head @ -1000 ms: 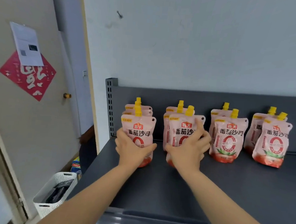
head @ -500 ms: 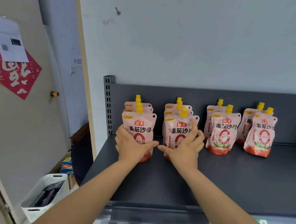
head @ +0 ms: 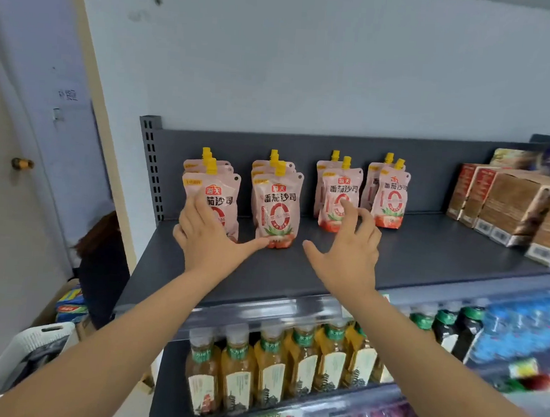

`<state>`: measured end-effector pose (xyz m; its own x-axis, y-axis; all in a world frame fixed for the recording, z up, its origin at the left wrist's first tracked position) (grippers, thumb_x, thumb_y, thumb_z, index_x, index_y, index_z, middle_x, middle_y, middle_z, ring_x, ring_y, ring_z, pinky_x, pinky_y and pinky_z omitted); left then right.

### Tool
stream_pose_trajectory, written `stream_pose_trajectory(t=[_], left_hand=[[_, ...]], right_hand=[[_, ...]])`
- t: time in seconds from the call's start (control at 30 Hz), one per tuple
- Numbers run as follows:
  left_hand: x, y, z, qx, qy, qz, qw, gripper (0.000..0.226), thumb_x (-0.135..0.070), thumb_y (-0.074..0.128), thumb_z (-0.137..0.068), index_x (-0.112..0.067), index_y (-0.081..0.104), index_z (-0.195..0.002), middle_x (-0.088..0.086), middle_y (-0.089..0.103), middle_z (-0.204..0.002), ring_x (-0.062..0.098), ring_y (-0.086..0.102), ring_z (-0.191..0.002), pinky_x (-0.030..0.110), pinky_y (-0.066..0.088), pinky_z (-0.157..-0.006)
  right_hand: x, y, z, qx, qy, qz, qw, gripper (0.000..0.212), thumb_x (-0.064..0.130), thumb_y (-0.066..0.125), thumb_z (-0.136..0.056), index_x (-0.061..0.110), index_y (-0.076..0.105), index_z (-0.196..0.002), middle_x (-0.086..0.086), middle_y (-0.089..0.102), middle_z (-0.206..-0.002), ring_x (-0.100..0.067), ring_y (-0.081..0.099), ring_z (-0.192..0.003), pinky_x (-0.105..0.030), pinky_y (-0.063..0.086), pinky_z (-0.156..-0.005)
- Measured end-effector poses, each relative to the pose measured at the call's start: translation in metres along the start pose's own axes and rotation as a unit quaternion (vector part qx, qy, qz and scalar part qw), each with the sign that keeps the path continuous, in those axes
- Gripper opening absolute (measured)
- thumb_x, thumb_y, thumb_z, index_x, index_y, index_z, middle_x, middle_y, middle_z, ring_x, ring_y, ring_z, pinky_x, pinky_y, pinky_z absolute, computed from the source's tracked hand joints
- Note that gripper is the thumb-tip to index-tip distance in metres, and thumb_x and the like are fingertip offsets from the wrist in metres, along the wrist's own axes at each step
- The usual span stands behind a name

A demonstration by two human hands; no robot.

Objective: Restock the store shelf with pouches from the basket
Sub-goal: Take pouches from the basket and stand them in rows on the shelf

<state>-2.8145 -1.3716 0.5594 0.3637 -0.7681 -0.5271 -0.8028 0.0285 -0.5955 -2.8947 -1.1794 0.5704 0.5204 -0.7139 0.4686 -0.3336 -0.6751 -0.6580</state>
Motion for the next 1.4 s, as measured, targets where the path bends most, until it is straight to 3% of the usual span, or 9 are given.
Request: stream_pose_trajectory(t=[0.1, 0.2, 0.43, 0.6, 0.93, 1.17, 1.23, 1.3, 1.4], left_hand=[[-0.027, 0.000, 0.026, 0.025, 0.127, 0.002, 0.992, 0.130, -0.094, 0.049, -0.052, -0.029, -0.007, -0.149, 0.005, 0.003, -0.159, 0.027, 0.003, -0.144, 0.050, 0.004, -0.113], [-0.059, 0.006, 0.057, 0.048, 0.234, -0.017, 0.971, 0.123, -0.095, 0.041, -0.059, -0.025, -0.004, -0.150, 0.004, 0.006, -0.159, 0.028, 0.008, -0.143, 0.052, 0.010, -0.112], [-0.138, 0.049, 0.143, 0.130, 0.374, -0.040, 0.917, 0.120, -0.095, 0.032, -0.062, -0.022, 0.001, -0.152, 0.006, 0.011, -0.159, 0.030, 0.018, -0.141, 0.047, 0.013, -0.108], [-0.193, 0.108, 0.204, 0.197, 0.398, -0.056, 0.894, 0.121, -0.097, 0.027, -0.061, -0.023, -0.001, -0.152, 0.008, 0.007, -0.159, 0.031, 0.014, -0.143, 0.054, 0.017, -0.110], [-0.289, 0.258, 0.337, 0.350, 0.412, -0.111, 0.834, 0.124, -0.099, 0.015, -0.057, -0.022, -0.014, -0.150, 0.008, -0.003, -0.160, 0.029, 0.007, -0.144, 0.049, 0.006, -0.113], [-0.289, 0.319, 0.417, 0.493, 0.379, -0.131, 0.772, 0.122, -0.094, 0.030, -0.062, -0.023, -0.016, -0.149, 0.009, -0.007, -0.160, 0.028, 0.000, -0.145, 0.048, 0.000, -0.114], [-0.289, 0.336, 0.435, 0.523, 0.391, -0.152, 0.742, 0.123, -0.090, 0.041, -0.063, -0.020, -0.011, -0.150, 0.010, 0.000, -0.159, 0.029, 0.006, -0.143, 0.048, 0.005, -0.114], [-0.288, 0.352, 0.450, 0.561, 0.393, -0.184, 0.705, 0.123, -0.080, 0.055, -0.064, -0.016, -0.004, -0.151, 0.011, 0.010, -0.157, 0.031, 0.013, -0.141, 0.048, 0.012, -0.113], [-0.282, 0.373, 0.476, 0.619, 0.363, -0.202, 0.667, 0.103, -0.044, 0.069, -0.075, -0.014, 0.005, -0.150, 0.014, 0.027, -0.150, 0.033, 0.025, -0.137, 0.045, 0.020, -0.112]], right_hand=[[-0.026, -0.030, 0.021, -0.018, 0.004, 0.036, 0.999, 0.090, 0.054, 0.066, -0.076, 0.024, 0.020, -0.147, -0.012, 0.021, -0.150, -0.034, 0.023, -0.133, -0.051, 0.035, -0.104], [-0.064, -0.058, 0.043, 0.010, 0.023, 0.060, 0.998, 0.097, 0.065, 0.061, -0.075, 0.034, 0.008, -0.150, -0.008, 0.007, -0.157, -0.033, 0.013, -0.140, -0.052, 0.028, -0.109], [-0.180, -0.120, 0.083, 0.042, 0.121, 0.126, 0.984, 0.101, 0.072, 0.055, -0.074, 0.033, 0.003, -0.151, -0.009, 0.008, -0.158, -0.036, 0.013, -0.143, -0.053, 0.026, -0.110], [-0.268, -0.143, 0.107, 0.088, 0.185, 0.152, 0.967, 0.099, 0.069, 0.058, -0.075, 0.031, 0.009, -0.151, -0.009, 0.012, -0.157, -0.035, 0.015, -0.142, -0.052, 0.027, -0.109], [-0.476, -0.151, 0.135, 0.259, 0.251, 0.190, 0.913, 0.089, 0.063, 0.057, -0.079, 0.023, 0.017, -0.147, -0.008, 0.024, -0.152, -0.035, 0.023, -0.137, -0.052, 0.033, -0.105], [-0.551, -0.118, 0.158, 0.376, 0.297, 0.174, 0.860, 0.092, 0.060, 0.060, -0.080, 0.020, 0.015, -0.149, -0.010, 0.011, -0.157, -0.037, 0.015, -0.142, -0.053, 0.028, -0.111], [-0.564, -0.106, 0.165, 0.407, 0.304, 0.175, 0.844, 0.087, 0.053, 0.061, -0.082, 0.020, 0.016, -0.149, -0.011, 0.009, -0.157, -0.038, 0.017, -0.141, -0.052, 0.028, -0.111], [-0.574, -0.095, 0.173, 0.421, 0.323, 0.167, 0.831, 0.078, 0.037, 0.064, -0.083, 0.019, 0.021, -0.146, -0.012, 0.021, -0.153, -0.039, 0.025, -0.137, -0.050, 0.036, -0.105], [-0.586, -0.076, 0.185, 0.442, 0.354, 0.150, 0.810, 0.075, 0.021, 0.063, -0.084, 0.016, 0.021, -0.147, -0.015, 0.031, -0.147, -0.038, 0.033, -0.133, -0.045, 0.042, -0.100]])
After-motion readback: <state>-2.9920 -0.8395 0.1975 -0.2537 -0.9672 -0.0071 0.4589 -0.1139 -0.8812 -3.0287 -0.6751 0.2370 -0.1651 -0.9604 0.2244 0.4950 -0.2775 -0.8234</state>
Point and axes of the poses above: each hand's wrist, its own z-axis away from the middle knuckle, its own y-axis out of the palm, x = y × z, the point moved 1 cm from there along -z, towards the middle knuckle
